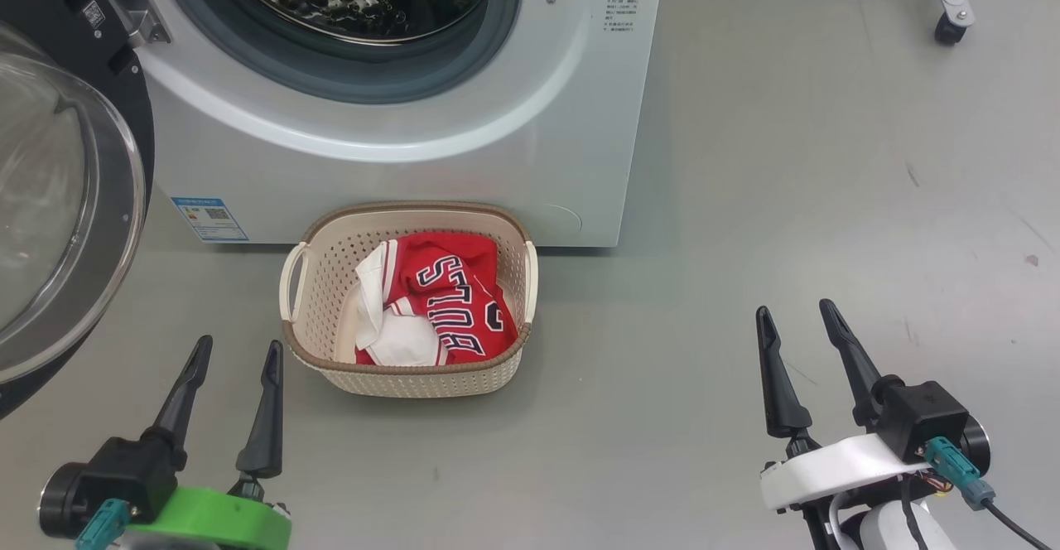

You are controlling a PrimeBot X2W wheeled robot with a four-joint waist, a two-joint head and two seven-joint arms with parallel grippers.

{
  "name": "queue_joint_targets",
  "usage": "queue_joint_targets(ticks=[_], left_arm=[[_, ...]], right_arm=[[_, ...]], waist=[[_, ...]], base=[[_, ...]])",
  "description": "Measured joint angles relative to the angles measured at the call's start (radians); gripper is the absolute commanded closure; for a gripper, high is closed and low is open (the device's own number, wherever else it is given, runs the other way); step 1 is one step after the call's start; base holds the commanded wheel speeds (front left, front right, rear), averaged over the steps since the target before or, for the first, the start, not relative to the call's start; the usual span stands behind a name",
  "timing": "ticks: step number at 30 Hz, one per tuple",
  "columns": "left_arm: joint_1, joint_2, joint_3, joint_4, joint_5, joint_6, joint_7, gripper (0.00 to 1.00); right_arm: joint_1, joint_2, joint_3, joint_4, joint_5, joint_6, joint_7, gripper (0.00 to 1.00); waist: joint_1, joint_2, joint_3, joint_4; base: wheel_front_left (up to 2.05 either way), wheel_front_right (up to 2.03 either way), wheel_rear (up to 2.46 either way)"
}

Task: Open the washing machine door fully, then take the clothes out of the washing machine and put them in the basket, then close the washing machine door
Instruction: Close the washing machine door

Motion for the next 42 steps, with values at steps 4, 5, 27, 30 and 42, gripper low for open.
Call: queue_joint_targets(ticks=[4,5,27,30,42], left_arm=[[0.000,0.000,0.000,-0.002,0.000,0.000,0.000,0.00],[0.000,0.000,0.000,-0.003,0.000,0.000,0.000,0.00],[0.000,0.001,-0.002,-0.004,0.000,0.000,0.000,0.00],[0.000,0.001,-0.002,-0.004,0.000,0.000,0.000,0.00],[0.000,0.001,-0.010,-0.004,0.002,0.000,0.000,0.00]], right_arm=[[0.000,0.000,0.001,0.000,0.000,0.000,0.000,0.00],[0.000,0.000,0.001,0.000,0.000,0.000,0.000,0.00],[-0.002,0.000,0.004,0.004,0.000,0.000,0.000,0.00],[-0.002,0.000,0.004,0.006,0.000,0.000,0.000,0.00],[-0.002,0.000,0.005,0.000,0.000,0.000,0.000,0.00]], waist=[[0.0000,0.0000,0.003,0.000],[0.0000,0.0000,0.004,0.000],[0.0000,0.0000,0.003,0.001],[0.0000,0.0000,0.001,0.001],[0.0000,0.0000,-0.001,0.010]], base=[[-0.60,0.60,0.00],[-0.49,0.49,0.00],[-0.15,0.15,0.00],[0.00,0.00,0.00],[0.00,0.00,0.00]])
